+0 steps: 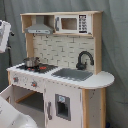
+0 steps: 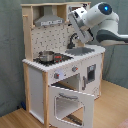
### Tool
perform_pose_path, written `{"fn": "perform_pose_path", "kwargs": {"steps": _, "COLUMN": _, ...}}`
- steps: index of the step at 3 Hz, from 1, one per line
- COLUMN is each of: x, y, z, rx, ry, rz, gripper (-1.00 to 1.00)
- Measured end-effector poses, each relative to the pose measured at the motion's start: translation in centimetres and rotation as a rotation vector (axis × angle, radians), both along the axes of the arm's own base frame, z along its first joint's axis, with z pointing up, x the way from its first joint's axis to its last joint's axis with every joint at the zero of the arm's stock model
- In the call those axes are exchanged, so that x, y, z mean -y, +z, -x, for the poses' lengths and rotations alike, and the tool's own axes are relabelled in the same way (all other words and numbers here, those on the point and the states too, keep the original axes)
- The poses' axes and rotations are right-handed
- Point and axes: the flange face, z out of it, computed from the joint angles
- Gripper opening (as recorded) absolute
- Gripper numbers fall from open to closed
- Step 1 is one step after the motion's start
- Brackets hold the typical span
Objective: Play with the kitchen
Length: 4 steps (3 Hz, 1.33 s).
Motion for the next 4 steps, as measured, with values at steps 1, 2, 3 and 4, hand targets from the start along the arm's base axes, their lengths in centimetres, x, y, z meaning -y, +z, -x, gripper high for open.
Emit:
{"fn": "perform_pose_path", "kwargs": {"steps": 1, "x": 0.1, "y": 0.2, "z": -0.8, "rx": -0.077, "ry": 0.012, "rz": -0.008, "gripper": 1.00}}
{"fn": "perform_pose_path", "kwargs": {"steps": 2, "x": 0.0, "y": -0.1, "z": -1.6, "rx": -0.153, "ry": 0.027, "rz": -0.010, "gripper": 1.00}}
{"fn": "perform_pose_path", "kwargs": {"steps": 3, "x": 0.0, "y": -0.7, "z": -2.5, "rx": -0.231, "ry": 0.042, "rz": -0.011, "gripper": 1.00}}
{"fn": "perform_pose_path", "kwargs": {"steps": 4, "x": 0.3, "y": -1.7, "z": -3.8, "rx": -0.325, "ry": 0.062, "rz": -0.011, "gripper": 1.00}}
